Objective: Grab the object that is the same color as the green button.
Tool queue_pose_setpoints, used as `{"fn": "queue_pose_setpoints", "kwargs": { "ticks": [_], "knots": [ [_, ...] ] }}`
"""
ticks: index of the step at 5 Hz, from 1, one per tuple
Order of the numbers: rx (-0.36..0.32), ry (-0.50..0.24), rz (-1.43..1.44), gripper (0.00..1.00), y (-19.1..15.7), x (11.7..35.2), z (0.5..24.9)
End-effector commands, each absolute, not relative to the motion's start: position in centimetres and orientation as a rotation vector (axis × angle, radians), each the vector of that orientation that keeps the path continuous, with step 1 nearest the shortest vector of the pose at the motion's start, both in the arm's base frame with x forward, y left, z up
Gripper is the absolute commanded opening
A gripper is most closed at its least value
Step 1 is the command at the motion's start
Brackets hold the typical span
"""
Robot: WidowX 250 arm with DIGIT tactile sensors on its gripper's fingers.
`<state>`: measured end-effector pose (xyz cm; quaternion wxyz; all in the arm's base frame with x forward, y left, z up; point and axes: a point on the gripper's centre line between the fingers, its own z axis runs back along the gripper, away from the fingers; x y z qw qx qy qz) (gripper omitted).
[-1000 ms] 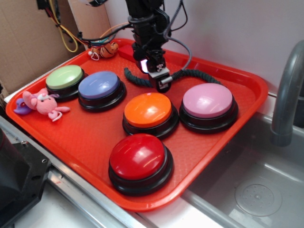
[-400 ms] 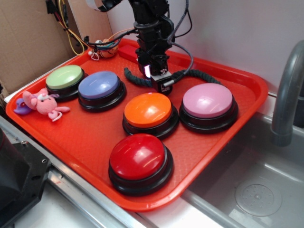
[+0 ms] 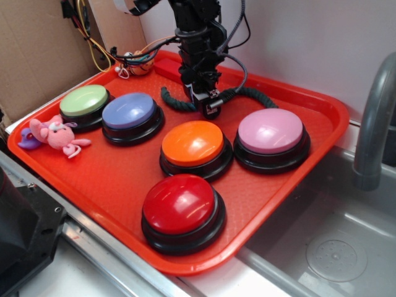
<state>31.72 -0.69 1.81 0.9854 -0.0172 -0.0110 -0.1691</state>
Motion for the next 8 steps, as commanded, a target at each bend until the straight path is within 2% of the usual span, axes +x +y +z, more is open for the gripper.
{"fn": "queue_pose_setpoints", "kwargs": {
  "ticks": [1,2,4,5,6,7,8],
  "knots": [
    [0.002,-0.074,-0.326,0.00,-0.4,32.2,3.5],
    [0.008,-0.078,-0.265,0.00,-0.4,31.5,6.1],
    [0.001,-0.090,-0.067,0.00,-0.9,28.6,14.3],
    [-0.006,-0.096,0.058,0.00,-0.7,25.4,17.9],
    [-0.010,-0.120,0.157,0.00,-0.3,22.1,19.9],
    [-0.008,-0.146,0.206,0.00,-0.2,20.4,20.3],
    [0.036,-0.110,0.258,0.00,-0.5,20.0,20.2]
  ]
}}
